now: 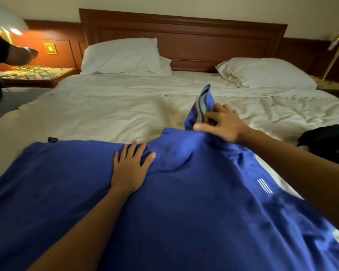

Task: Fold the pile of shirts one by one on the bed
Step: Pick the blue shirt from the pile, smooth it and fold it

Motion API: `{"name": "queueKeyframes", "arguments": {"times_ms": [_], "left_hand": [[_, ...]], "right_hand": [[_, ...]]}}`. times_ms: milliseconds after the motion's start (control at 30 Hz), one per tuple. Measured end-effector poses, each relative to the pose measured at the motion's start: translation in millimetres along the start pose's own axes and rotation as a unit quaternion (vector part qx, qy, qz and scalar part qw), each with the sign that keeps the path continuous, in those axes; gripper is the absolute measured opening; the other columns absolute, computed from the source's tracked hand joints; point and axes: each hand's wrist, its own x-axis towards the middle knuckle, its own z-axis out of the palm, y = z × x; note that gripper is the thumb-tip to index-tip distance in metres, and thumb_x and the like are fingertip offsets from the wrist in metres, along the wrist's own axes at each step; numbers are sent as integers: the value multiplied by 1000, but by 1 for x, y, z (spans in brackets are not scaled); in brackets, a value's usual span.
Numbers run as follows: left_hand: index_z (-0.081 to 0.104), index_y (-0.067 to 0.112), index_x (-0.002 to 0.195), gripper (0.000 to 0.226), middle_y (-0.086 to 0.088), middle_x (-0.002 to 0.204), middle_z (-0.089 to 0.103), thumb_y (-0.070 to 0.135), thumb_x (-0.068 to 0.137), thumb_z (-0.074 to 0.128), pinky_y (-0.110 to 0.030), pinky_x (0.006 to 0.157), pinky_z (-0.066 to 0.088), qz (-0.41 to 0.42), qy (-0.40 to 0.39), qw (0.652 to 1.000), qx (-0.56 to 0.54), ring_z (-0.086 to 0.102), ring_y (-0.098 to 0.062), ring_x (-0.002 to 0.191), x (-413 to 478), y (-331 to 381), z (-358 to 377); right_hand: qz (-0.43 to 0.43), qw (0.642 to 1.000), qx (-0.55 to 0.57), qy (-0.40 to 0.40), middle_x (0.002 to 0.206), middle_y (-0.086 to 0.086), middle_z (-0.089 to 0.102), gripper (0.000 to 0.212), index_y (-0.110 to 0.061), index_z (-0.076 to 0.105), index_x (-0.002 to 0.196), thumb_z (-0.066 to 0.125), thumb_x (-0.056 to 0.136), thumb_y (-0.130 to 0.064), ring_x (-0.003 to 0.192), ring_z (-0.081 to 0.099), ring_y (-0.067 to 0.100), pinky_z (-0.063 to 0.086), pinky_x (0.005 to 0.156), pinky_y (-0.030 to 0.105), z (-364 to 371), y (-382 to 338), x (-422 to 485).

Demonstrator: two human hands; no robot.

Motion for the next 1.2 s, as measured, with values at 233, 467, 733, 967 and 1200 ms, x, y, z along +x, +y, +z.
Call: {"name": "queueKeyframes", "arguments": {"times_ms": [233, 467, 733, 967, 1200], "left_hand": [[18, 44, 155, 80, 10, 165, 15, 77, 84, 4, -47, 124, 4, 0, 5, 1000, 4, 6, -17, 154, 0, 2, 2], [16, 44, 155, 82, 9, 165, 17, 77, 82, 0, -47, 124, 6, 2, 11, 1000, 20, 8, -18, 153, 1, 0, 5], [16, 41, 157, 84, 7, 166, 16, 76, 83, -2, -49, 124, 7, 4, 12, 999, 40, 8, -19, 153, 1, 1, 6], [9, 43, 157, 78, 7, 167, 8, 76, 87, 3, -50, 123, 4, -5, -10, 999, 48, 2, -20, 154, 2, 2, 8], [4, 46, 156, 76, 7, 168, -1, 79, 88, 10, -52, 122, 1, -23, -40, 997, 63, -5, -22, 154, 22, 0, 7]], "right_hand": [[95, 984, -90, -119, 158, 9, 21, 80, -46, 28, 148, 66, 80, -65, 127, 49, 37, 42, 103, 47, 30, 20, 16], [60, 959, -179, -212, 125, 6, 59, 59, -39, 42, 141, 64, 86, -41, 108, 59, 31, 49, 90, 39, 52, -4, 48], [275, 850, 390, 223, 123, 15, 60, 45, -14, 45, 125, 70, 87, -11, 89, 66, 28, 55, 66, 31, 33, 14, 82], [104, 992, -53, -47, 165, 8, -12, 73, -41, 16, 155, 57, 94, -43, 151, 7, 35, 23, 115, 55, 83, 15, 35], [190, 955, -180, -140, 164, 6, 9, 50, -50, 20, 152, 27, 102, -54, 144, 22, 38, 21, 115, 53, 82, 49, 11]]}}
